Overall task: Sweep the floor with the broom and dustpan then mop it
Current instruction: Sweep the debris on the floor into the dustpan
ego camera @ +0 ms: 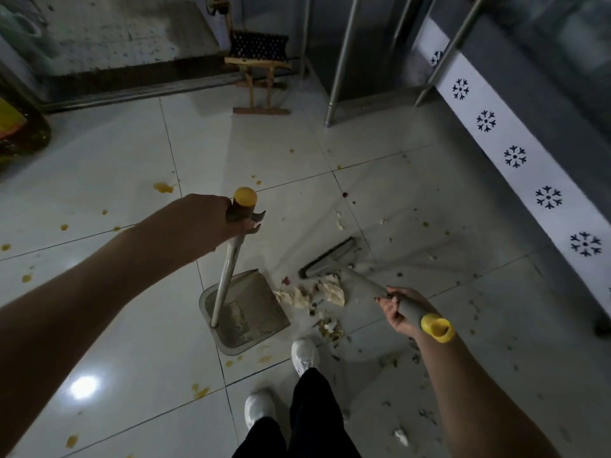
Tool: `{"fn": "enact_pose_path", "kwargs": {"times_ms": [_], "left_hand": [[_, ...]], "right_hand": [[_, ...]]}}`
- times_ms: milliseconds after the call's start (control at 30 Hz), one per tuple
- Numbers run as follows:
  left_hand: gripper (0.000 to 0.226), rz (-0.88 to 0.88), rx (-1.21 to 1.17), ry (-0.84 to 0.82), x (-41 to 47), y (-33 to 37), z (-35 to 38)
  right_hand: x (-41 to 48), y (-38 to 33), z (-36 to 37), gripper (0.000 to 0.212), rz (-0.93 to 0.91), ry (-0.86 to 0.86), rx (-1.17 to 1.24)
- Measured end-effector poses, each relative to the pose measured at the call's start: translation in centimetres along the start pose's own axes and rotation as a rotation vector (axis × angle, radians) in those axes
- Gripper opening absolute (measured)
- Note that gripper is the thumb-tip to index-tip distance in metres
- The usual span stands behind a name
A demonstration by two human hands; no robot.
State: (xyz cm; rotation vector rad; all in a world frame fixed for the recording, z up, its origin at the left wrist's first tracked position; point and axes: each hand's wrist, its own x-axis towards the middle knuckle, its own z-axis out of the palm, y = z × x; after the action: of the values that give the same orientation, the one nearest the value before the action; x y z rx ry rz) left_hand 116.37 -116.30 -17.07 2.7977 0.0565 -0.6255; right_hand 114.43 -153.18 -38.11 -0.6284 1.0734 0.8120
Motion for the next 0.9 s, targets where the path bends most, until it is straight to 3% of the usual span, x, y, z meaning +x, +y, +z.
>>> {"fn": "enact_pose_path", "kwargs": {"times_ms": [200, 300, 367, 600, 633, 700, 900], "left_hand": [[0.028, -0.083, -0.084, -0.023, 3.3, 2.5, -1.2], [0.024, -0.115, -0.101, -0.047, 5.3, 4.4, -2.2], [0.023, -0.139, -0.133, -0.067, 6.8, 5.5, -2.7], [0.023, -0.166, -0.151, -0.106, 10.6, 7.7, -2.8], [0.024, -0.166, -0.149, -0.11, 10.9, 7.9, -2.7], [0.029, -0.172, -0.134, -0.129, 11.3, 8.5, -2.6], [0.037, -0.099, -0.077, -0.165, 11.0, 10.0, -2.2]], "right_hand": [[2.5, -5.6, 3.4, 0.027, -0.028, -0.169, 0.059], [4.0, -9.5, 6.3, 0.041, -0.007, -0.292, 0.094], [5.5, -12.0, 8.2, 0.024, -0.032, -0.228, 0.125], [9.2, -16.5, 11.6, 0.011, -0.008, -0.089, 0.1], [9.5, -16.5, 11.4, 0.017, -0.015, -0.066, 0.088], [9.4, -15.8, 10.0, 0.024, -0.002, -0.034, 0.087], [5.8, -12.0, 2.5, 0.019, 0.063, -0.021, 0.086]]}}
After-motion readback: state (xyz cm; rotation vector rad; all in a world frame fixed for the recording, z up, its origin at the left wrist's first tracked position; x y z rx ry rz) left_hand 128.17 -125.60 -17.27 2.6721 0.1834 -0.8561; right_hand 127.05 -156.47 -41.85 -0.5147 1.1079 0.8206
